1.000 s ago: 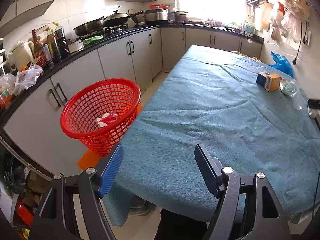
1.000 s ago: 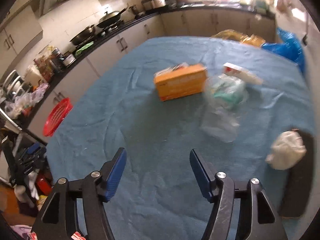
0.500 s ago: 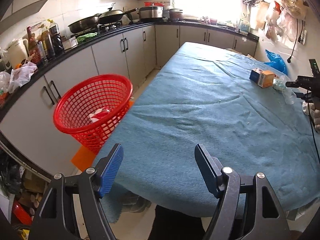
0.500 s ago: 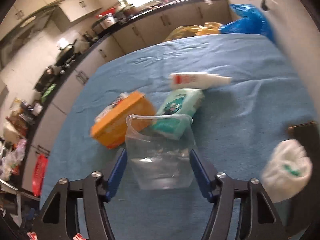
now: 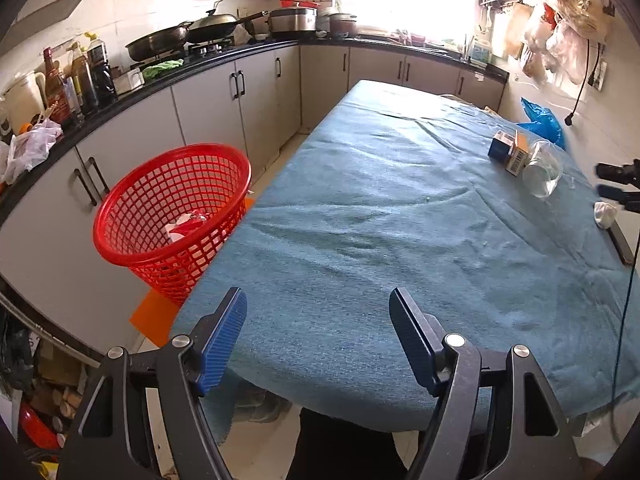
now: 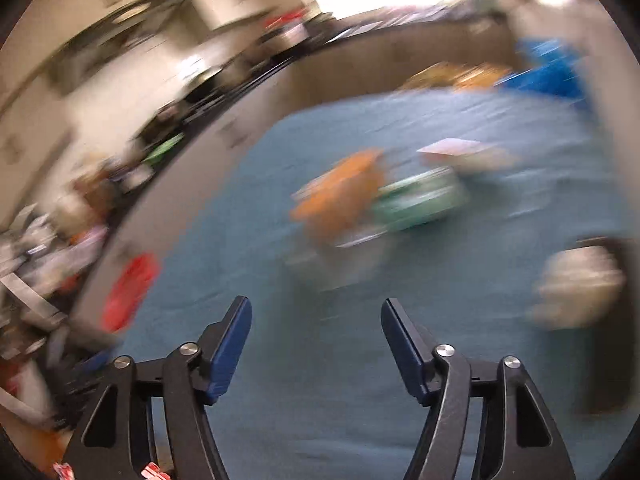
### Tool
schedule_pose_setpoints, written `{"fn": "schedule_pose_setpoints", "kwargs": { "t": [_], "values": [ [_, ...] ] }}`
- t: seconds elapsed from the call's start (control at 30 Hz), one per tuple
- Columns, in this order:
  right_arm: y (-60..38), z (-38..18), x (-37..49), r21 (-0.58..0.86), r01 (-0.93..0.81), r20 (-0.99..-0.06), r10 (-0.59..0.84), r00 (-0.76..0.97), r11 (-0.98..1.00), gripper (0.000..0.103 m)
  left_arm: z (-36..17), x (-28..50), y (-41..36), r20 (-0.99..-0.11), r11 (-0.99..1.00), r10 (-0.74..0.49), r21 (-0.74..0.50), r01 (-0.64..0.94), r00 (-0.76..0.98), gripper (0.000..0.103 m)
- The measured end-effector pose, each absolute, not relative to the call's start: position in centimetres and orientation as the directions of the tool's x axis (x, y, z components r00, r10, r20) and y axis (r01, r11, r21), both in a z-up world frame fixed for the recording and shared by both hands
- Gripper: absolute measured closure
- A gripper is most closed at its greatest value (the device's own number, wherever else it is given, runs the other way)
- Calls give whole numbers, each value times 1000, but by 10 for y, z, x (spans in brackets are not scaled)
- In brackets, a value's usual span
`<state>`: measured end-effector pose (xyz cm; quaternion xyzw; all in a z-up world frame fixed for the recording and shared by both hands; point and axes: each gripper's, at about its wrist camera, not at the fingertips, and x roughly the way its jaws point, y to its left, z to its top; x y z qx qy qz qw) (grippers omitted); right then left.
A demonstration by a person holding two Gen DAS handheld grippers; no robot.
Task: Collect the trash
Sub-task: 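Grasp the white cloth bundle beside the black phone with the right tool, then grasp the clear plastic cup with the left tool while the right tool holds the cloth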
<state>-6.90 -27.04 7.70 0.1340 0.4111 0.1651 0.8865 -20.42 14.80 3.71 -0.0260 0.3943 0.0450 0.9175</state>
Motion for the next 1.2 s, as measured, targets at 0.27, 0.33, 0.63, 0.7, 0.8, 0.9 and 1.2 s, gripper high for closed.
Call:
{"fn": "schedule_pose_setpoints", "kwargs": {
  "t": [0.27, 0.33, 0.63, 0.7, 0.8, 0.9, 1.2],
  "values": [
    [-363, 57, -62, 88, 197, -764, -60, 642, 976, 29, 47, -182, 123, -726, 993, -83, -118, -5, 683, 30],
    [-367, 43, -56, 122, 220, -772, -47, 634, 968, 29, 53, -175, 110, -722, 989, -131, -145, 36, 680, 30],
    [-344, 19, -40, 86, 246, -736, -105, 669, 966, 29, 78, -122, 38, -692, 971, -234, -127, 203, 683, 30],
    [-340, 18, -40, 87, 249, -727, -110, 678, 965, 32, 79, -106, 23, -691, 968, -238, -111, 224, 683, 30],
    [-340, 13, -42, 95, 262, -720, -115, 684, 961, 57, 75, -78, -3, -705, 958, -263, -111, 264, 658, 30],
    [-347, 10, -43, 146, 256, -714, -78, 696, 955, 63, 68, -52, -32, -725, 945, -288, -111, 306, 625, 30],
    [-349, 8, -44, 197, 224, -706, -20, 708, 955, 64, 45, 13, -104, -757, 905, -328, -81, 417, 565, 30]
  ]
}}
